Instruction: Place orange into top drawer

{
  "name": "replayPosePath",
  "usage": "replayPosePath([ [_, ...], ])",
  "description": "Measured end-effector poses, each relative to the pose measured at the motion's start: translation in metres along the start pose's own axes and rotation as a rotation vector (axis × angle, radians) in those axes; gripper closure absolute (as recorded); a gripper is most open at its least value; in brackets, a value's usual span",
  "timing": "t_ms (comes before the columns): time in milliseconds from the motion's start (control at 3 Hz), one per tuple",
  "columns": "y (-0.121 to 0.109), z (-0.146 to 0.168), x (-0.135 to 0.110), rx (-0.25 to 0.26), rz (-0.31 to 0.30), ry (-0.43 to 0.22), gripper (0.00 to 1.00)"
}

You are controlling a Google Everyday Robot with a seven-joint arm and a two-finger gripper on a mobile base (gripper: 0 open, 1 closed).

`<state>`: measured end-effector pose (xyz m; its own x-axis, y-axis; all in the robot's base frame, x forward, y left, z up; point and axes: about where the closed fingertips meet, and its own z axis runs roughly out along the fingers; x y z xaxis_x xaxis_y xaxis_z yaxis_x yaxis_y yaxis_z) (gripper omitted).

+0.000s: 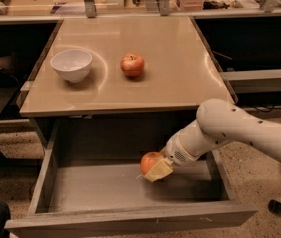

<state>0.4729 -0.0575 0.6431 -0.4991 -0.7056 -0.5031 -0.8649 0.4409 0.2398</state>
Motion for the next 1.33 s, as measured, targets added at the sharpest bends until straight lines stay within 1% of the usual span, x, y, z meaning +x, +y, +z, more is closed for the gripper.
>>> replayPosePath([
  [333, 0.001, 0.022, 0.007, -0.034, 0.028, -0.019, 1.0],
  [667, 0.002, 0.035, 0.012, -0.064, 0.031, -0.028, 1.0],
  [1000, 0.002, 0.036, 0.012, -0.065, 0.031, -0.028, 0.82],
  [1333, 0.002, 0.036, 0.012, -0.065, 0.031, -0.028, 0.58],
])
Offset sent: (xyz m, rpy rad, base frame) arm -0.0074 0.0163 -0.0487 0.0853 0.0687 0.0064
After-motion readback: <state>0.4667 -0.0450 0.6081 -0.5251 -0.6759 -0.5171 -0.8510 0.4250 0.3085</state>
